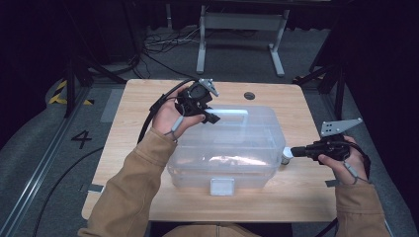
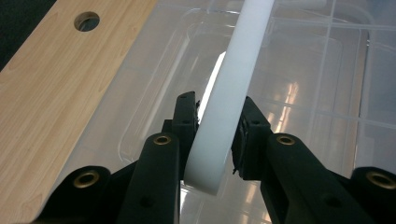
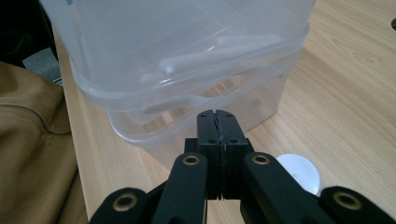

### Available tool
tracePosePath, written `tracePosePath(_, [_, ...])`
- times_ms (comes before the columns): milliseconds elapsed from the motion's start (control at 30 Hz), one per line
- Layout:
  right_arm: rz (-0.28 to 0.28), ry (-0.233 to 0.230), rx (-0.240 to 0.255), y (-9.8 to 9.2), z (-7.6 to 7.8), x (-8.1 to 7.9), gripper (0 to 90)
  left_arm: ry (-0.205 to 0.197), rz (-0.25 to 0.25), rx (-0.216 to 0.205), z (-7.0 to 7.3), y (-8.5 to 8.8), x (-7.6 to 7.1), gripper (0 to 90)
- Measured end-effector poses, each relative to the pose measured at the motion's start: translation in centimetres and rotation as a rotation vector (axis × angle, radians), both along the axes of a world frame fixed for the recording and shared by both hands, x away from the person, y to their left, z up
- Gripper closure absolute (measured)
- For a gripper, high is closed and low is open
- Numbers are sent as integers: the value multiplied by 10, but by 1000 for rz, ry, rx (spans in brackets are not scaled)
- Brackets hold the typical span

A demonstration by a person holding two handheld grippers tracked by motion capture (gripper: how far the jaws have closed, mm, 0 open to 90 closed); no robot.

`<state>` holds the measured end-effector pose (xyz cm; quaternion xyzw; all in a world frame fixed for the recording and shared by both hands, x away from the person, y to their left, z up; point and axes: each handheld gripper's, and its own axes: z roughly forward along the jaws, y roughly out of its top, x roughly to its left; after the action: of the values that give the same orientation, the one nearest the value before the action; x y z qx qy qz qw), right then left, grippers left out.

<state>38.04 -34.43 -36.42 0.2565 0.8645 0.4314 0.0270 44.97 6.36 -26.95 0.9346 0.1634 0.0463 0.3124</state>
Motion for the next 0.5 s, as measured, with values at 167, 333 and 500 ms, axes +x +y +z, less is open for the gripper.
tracePosePath(167, [24, 1, 8, 3, 1, -3, 900, 11, 1, 3, 7, 0, 7, 739])
tracePosePath(333, [59, 7, 2, 10, -2, -4, 900, 25, 1, 4, 8, 0, 10, 739])
tracePosePath(500, [104, 11, -5, 18, -4, -4, 900, 32, 1, 5, 9, 0, 12, 739])
